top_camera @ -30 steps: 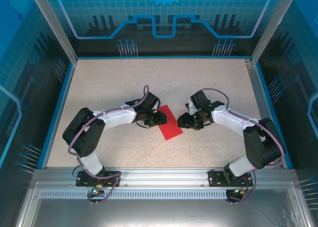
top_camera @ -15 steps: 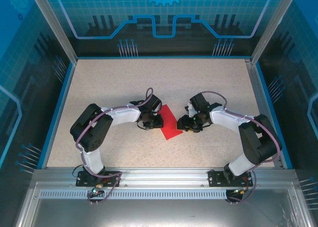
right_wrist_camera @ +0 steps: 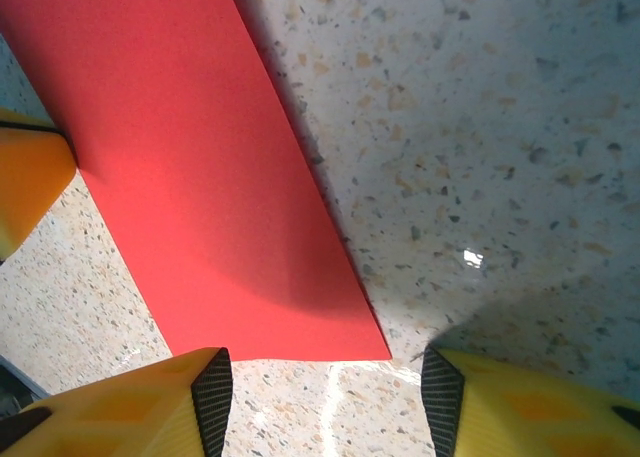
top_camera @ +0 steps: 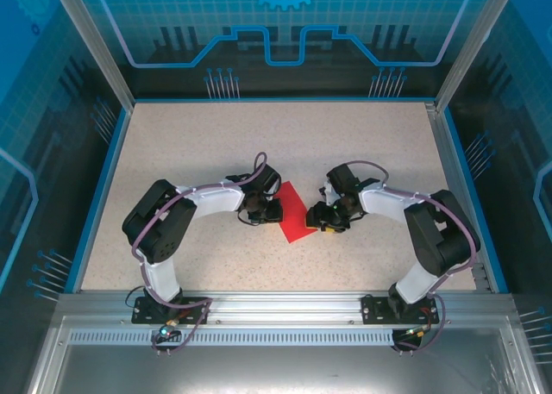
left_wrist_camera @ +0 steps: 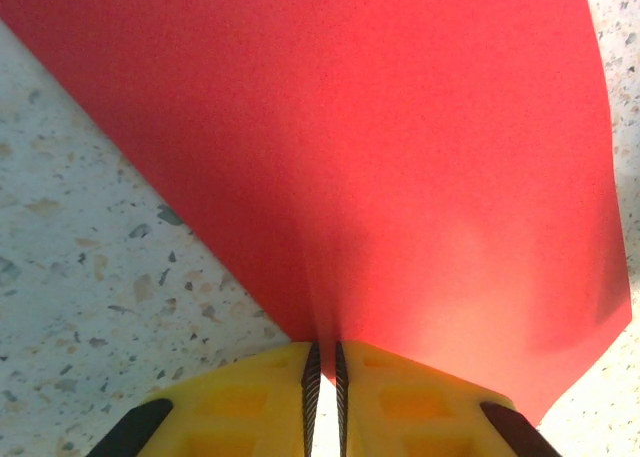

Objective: Fold a paper plane with a square sheet of paper (pick it up from the middle)
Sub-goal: Third fold the triangle at the center of the table.

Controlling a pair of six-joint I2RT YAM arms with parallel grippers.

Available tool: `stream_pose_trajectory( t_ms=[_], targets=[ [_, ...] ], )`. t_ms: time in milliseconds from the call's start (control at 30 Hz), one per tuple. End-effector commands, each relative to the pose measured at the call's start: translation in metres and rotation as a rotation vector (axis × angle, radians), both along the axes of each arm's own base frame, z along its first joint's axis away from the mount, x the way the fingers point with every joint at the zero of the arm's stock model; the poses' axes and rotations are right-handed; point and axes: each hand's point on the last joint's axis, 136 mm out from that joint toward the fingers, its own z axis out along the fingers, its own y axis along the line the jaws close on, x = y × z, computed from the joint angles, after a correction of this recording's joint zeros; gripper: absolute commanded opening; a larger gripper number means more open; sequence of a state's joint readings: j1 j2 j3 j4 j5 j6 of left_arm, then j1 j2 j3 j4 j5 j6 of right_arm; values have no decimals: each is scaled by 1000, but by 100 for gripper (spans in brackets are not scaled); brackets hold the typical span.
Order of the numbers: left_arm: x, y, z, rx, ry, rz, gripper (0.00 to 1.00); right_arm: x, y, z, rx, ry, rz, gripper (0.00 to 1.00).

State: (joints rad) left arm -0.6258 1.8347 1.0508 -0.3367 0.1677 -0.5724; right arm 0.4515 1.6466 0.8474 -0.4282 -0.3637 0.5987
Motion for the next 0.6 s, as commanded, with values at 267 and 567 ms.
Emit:
stream_pose_trajectory(
  t_ms=[267, 567],
  targets=[
    [-15, 16, -29, 100, 58, -27, 16, 12, 23, 11, 41, -27, 33, 55],
    [-17, 25, -36, 132, 67, -29, 15, 15, 12, 14, -100, -66, 52, 55]
  ],
)
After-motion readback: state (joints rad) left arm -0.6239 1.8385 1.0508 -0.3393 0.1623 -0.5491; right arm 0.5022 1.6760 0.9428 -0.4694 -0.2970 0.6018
